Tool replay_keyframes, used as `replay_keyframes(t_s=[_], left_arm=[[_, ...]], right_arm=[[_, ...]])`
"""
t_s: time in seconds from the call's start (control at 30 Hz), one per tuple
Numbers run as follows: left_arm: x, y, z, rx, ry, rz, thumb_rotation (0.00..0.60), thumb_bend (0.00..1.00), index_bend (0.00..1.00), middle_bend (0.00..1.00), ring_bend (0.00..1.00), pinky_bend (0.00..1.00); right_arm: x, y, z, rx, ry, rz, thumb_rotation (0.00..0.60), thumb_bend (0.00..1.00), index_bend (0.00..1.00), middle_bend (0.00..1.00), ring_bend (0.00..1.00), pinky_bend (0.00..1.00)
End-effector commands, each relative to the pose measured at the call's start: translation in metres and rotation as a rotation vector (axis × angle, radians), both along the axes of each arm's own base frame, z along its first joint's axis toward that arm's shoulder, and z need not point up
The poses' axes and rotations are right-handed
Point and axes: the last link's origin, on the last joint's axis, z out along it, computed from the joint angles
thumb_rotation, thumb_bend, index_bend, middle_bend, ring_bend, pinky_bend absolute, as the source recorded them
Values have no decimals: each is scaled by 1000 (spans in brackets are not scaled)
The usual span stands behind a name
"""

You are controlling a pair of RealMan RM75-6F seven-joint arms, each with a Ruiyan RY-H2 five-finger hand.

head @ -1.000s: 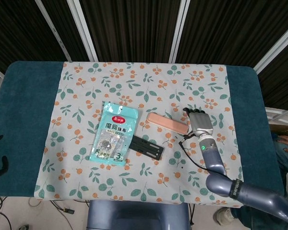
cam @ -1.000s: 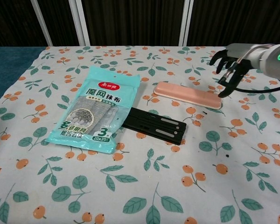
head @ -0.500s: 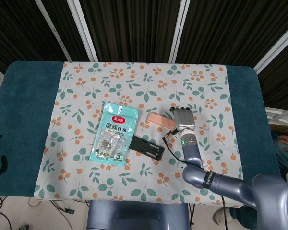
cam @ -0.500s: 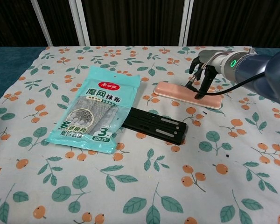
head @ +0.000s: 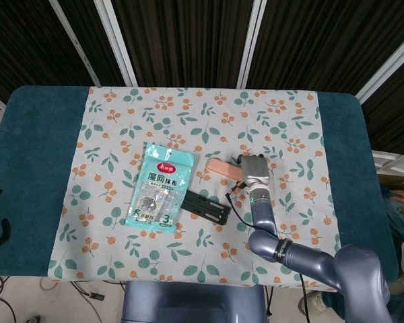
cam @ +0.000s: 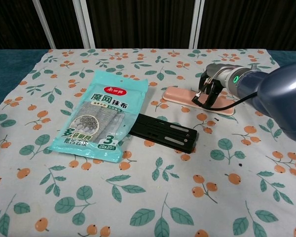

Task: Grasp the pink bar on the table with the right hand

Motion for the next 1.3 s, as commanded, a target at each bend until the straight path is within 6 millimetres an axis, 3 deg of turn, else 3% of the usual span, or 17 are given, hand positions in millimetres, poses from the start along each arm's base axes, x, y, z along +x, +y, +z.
replay_keyframes(t_s=[0.03,0.77,1.03,1.3], left_arm=[[0,0,0,1,0,1,600,565,119,0,0,0],[-1,1,1,6,-3,16,600,570,119,0,0,0],[-1,0,1,5,-5,17,600,570,119,0,0,0],[0,-1,1,7,-5,15,600,570,118,0,0,0]], right_arm=[[1,0,-5,9,-4,2,600,308,350,389,306,187],[5,-2,-8,-35,-48,2,600,452,508,567,454,248],[9,0,18,-32,-176,11,600,455,509,569,456,248],[8,6,67,-15,-470,-25,600,466,510,551,456,247]])
